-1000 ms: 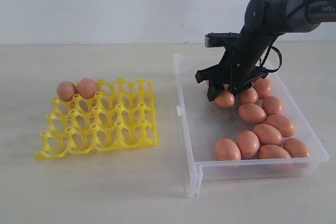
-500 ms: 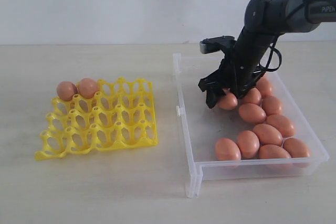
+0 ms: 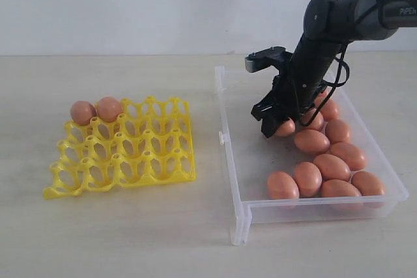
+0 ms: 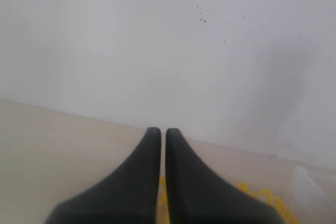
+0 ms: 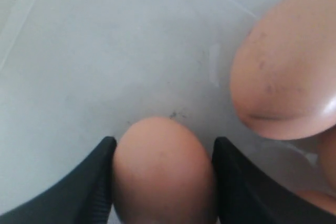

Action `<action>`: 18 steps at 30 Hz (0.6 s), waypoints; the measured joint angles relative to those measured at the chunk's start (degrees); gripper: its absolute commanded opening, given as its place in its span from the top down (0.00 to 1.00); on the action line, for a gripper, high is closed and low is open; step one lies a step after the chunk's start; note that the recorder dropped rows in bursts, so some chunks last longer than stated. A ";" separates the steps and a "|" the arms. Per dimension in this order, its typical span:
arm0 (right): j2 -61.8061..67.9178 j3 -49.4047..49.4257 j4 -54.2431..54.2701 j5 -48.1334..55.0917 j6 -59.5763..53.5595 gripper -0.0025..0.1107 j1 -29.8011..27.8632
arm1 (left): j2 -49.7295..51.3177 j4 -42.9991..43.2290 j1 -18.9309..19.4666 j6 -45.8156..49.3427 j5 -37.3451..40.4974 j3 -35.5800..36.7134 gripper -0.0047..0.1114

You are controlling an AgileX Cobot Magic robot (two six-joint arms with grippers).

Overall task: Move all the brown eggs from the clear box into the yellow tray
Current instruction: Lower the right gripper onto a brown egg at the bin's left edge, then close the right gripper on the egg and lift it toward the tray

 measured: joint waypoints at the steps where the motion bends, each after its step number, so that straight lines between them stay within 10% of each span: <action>1: 0.00 0.00 0.15 0.00 -0.56 0.98 0.00 | 0.00 0.00 0.00 0.00 0.00 0.00 0.93; 18: -11.91 7.94 20.64 -16.25 -11.55 0.98 0.00 | 0.00 0.00 0.00 0.00 0.00 0.00 0.93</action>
